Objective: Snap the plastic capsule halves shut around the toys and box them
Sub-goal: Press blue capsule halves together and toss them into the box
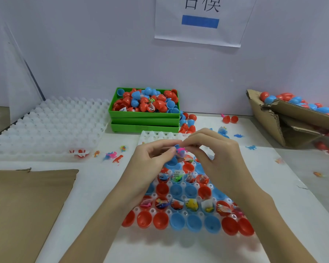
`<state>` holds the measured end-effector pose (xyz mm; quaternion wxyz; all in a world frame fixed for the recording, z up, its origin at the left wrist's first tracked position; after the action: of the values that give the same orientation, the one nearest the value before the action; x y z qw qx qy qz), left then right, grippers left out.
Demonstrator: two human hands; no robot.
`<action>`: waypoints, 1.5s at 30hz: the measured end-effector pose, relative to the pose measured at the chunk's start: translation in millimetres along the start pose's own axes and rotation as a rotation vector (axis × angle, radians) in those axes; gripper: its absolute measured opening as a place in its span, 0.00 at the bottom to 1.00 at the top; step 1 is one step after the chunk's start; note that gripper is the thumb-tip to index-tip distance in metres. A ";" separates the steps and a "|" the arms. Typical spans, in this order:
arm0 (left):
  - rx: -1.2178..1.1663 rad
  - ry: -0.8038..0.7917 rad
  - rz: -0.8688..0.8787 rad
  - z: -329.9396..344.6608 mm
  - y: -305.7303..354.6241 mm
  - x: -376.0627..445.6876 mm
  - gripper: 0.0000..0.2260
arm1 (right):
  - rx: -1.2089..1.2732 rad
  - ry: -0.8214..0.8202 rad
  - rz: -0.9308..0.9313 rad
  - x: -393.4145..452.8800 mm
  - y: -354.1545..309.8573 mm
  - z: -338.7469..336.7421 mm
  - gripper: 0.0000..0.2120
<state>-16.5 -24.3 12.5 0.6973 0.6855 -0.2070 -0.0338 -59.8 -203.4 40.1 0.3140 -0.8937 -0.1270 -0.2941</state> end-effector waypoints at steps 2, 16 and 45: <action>0.037 -0.007 0.018 0.4 0.3 -0.8 0.10 | -0.049 -0.015 -0.008 -0.3 -1.4 1.2 0.08; 0.000 -0.028 -0.044 1.8 -4.8 -0.3 0.09 | -0.155 -0.091 -0.092 -3.1 -6.4 6.9 0.13; -0.490 -0.311 -0.078 -10.6 4.9 3.8 0.14 | 0.332 -0.004 0.300 -3.4 2.2 7.4 0.03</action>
<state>-10.6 -15.3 18.4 0.8002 0.4906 -0.2703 -0.2143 -58.3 -200.5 32.3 0.4966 -0.8393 -0.0400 -0.2176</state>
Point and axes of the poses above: each hand's wrist, its own x-axis towards the middle knuckle, its own z-axis out of the palm, y = z × x, the point moved 1 cm from there along x, towards the middle knuckle, and after that the axes turned 8 degrees about z, right-handed, at the moved point
